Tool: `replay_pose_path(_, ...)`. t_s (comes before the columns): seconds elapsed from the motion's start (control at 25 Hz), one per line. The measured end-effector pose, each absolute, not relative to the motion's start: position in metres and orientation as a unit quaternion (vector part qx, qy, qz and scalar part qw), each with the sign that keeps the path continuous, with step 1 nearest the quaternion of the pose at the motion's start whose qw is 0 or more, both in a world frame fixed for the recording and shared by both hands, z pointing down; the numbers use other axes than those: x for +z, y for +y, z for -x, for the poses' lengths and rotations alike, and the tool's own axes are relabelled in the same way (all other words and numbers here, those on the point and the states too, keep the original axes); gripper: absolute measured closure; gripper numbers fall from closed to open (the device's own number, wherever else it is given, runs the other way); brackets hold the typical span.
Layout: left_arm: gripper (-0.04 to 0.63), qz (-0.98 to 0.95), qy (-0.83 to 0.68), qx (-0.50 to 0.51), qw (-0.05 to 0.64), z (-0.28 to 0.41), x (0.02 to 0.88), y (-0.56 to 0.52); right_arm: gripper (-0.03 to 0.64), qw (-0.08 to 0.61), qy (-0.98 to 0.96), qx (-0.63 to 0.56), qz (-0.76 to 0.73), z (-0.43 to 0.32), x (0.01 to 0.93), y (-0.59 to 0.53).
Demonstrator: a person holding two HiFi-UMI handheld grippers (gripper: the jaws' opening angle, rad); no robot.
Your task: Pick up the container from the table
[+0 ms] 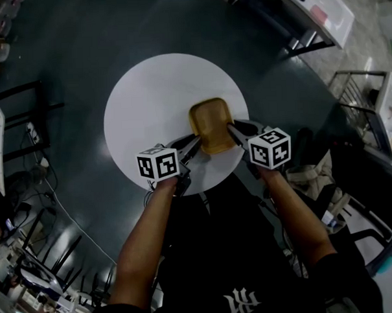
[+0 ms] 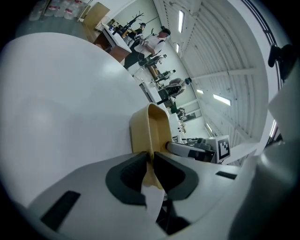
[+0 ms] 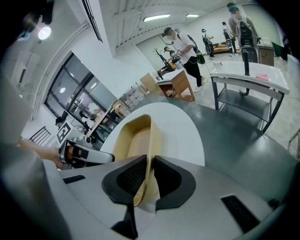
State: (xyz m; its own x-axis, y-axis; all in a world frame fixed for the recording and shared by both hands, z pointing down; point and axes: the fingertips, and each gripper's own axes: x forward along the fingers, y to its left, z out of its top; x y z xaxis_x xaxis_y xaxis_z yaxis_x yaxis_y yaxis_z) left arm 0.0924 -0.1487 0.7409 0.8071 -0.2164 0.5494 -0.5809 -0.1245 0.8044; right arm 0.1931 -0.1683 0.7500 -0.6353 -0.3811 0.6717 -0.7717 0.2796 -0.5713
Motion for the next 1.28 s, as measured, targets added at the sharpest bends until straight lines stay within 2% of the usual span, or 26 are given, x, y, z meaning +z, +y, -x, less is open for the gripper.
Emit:
replay_pose_path(0.52, 0.552, -0.751, -0.274, 0.128, 0.587, -0.071, 0.707, -0.154, 0.549, 0.178, -0.793, 0.456, -0.363, -0.171, 0.714, -0.177)
replay_pose_path(1.28, 0.555, -0.830, -0.250, 0.075, 0.493, 0.019, 0.565, -0.164, 0.548, 0.119, -0.825, 0.368, -0.413, -0.083, 0.563, -0.176)
